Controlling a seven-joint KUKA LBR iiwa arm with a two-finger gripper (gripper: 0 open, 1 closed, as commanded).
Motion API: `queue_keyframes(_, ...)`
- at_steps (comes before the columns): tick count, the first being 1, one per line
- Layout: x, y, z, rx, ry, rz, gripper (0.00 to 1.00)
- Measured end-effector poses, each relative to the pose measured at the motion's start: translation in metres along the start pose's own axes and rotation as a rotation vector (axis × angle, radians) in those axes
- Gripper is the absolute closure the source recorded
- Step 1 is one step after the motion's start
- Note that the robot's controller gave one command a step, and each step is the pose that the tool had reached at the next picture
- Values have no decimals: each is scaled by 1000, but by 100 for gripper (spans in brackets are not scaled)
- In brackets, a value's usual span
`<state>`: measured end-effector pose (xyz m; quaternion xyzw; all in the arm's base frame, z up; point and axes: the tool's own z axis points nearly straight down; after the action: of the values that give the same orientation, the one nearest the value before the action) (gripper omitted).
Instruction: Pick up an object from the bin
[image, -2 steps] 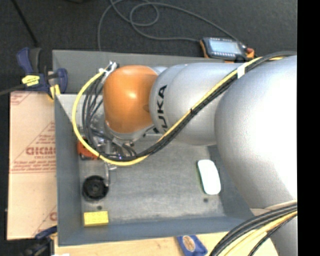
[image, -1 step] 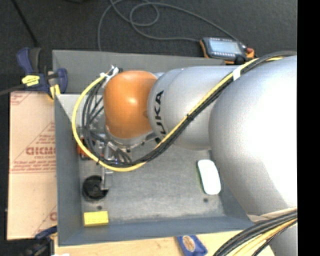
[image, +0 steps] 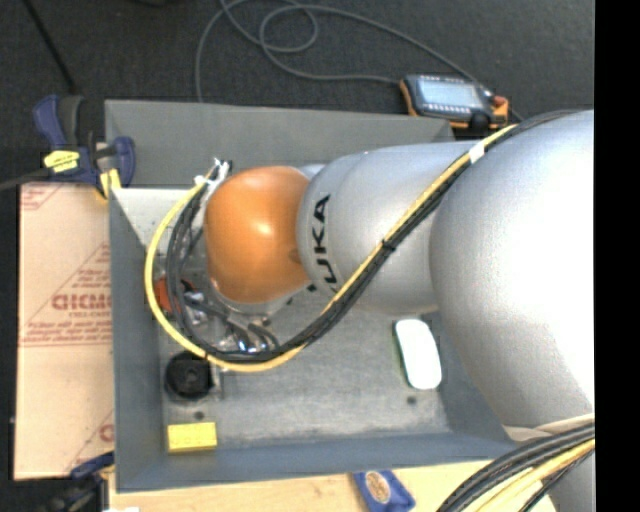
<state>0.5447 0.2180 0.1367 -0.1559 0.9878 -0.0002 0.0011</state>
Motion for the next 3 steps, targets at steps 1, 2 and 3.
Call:
queue_keyframes(1,30,2,51,-3,-17,-111,100)
queue_keyframes(2,30,2,51,-3,-17,-109,100)
queue_keyframes(3,15,3,58,-1,4,-127,100)
